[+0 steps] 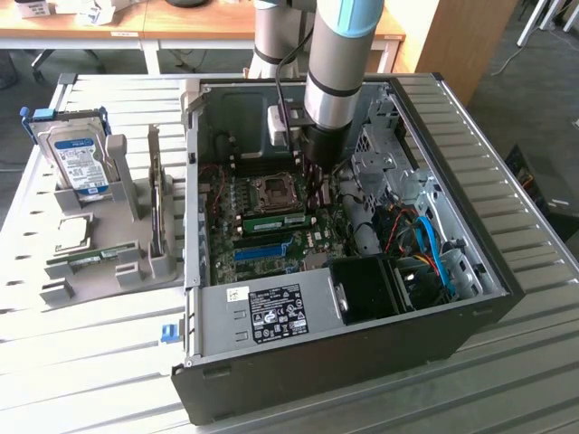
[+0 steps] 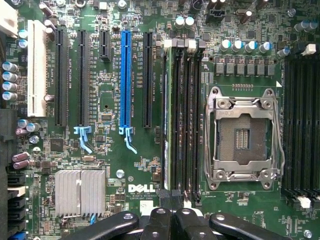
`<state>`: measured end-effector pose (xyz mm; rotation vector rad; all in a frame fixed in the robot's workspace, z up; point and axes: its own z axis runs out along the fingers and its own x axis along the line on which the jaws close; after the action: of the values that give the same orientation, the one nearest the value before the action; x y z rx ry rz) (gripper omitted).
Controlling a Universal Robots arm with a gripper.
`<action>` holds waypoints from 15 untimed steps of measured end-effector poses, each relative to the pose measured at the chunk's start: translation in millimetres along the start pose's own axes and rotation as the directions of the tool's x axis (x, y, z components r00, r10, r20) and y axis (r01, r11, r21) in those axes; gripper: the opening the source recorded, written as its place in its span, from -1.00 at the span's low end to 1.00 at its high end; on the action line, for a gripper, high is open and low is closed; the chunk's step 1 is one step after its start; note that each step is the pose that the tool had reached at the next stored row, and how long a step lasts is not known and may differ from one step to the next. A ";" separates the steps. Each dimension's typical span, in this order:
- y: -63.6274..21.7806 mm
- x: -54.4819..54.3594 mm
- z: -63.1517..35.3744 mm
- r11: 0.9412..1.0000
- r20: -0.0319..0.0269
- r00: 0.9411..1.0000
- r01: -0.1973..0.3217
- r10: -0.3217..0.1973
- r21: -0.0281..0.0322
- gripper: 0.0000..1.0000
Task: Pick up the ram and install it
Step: 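Press down the ram until it locks into place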
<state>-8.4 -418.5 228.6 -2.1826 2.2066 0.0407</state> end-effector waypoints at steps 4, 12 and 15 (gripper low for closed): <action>0.0 -0.2 0.4 1.000 0.000 1.000 0.000 0.000 0.000 -0.79; 0.0 -2.3 0.4 1.000 0.000 1.000 0.000 0.000 0.000 -0.79; 0.0 -2.3 0.4 1.000 0.000 1.000 0.000 0.000 0.000 -0.79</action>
<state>-8.4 -416.2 228.4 -2.1828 2.2067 0.0405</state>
